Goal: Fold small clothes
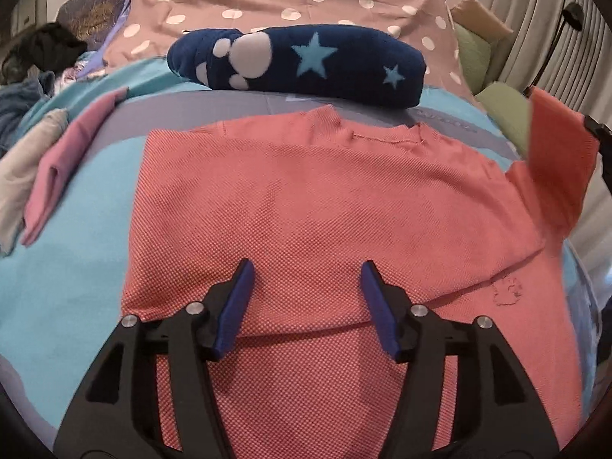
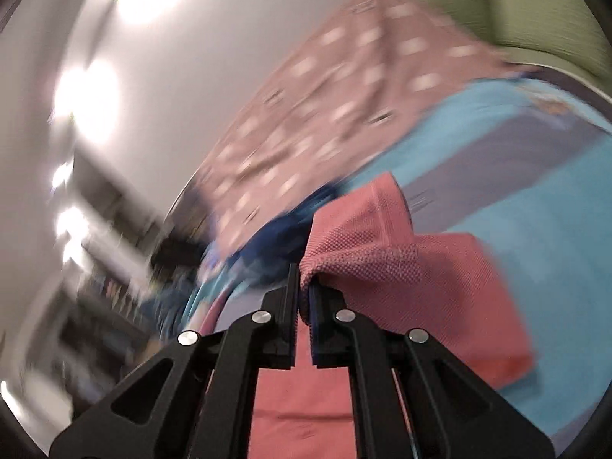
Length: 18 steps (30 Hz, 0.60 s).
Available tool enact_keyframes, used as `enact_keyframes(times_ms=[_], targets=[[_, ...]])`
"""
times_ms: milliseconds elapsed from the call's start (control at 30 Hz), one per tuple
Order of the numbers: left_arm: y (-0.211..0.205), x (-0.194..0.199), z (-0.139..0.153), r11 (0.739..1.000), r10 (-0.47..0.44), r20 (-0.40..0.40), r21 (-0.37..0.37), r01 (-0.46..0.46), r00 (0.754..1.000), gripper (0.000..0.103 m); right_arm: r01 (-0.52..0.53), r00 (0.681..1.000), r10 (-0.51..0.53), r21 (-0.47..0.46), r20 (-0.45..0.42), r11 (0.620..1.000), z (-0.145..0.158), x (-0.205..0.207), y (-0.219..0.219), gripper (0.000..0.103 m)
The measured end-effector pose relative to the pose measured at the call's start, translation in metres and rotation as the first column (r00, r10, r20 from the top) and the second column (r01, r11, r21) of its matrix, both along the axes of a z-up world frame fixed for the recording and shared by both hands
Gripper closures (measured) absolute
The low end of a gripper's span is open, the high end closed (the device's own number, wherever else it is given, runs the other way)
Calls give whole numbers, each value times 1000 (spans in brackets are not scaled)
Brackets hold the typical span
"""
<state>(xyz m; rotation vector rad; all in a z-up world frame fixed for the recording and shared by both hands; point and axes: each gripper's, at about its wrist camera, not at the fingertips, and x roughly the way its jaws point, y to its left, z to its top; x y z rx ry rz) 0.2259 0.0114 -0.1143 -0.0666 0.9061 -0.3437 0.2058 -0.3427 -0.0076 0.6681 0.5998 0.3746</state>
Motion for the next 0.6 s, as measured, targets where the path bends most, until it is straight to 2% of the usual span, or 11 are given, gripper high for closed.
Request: enact_keyframes(times_ms=[67, 167, 300, 367, 433, 467, 533, 600], targets=[[1, 0, -1, 1000, 0, -2, -18, 0, 1000, 41, -101, 995, 101, -38, -16, 994, -8, 7, 41, 97], [-2, -2, -1, 1000, -9, 3, -6, 9, 1000, 38, -204, 978, 193, -161, -80, 966, -32, 15, 94, 97], [-1, -3, -1, 1000, -19, 5, -17, 19, 1000, 35, -295, 949, 250, -259, -194, 920, -67, 13, 123, 95], [1, -1, -1, 999, -19, 2, -43, 19, 1000, 35, -314, 943, 259, -300, -209, 901, -74, 11, 129, 91], [3, -1, -1, 998, -20, 1, -61, 20, 1000, 35, -321, 941, 265, -313, -209, 894, -75, 9, 131, 78], [4, -1, -1, 997, -19, 0, -69, 19, 1000, 35, -318, 943, 266, -315, -199, 894, -76, 7, 130, 76], [6, -1, -1, 996, -19, 1, -83, 19, 1000, 35, -296, 952, 249, -315, -179, 902, -74, 0, 130, 70], [7, -1, -1, 996, -19, 1, -89, 19, 1000, 35, -229, 968, 184, -299, -170, 926, -71, 4, 126, 67]])
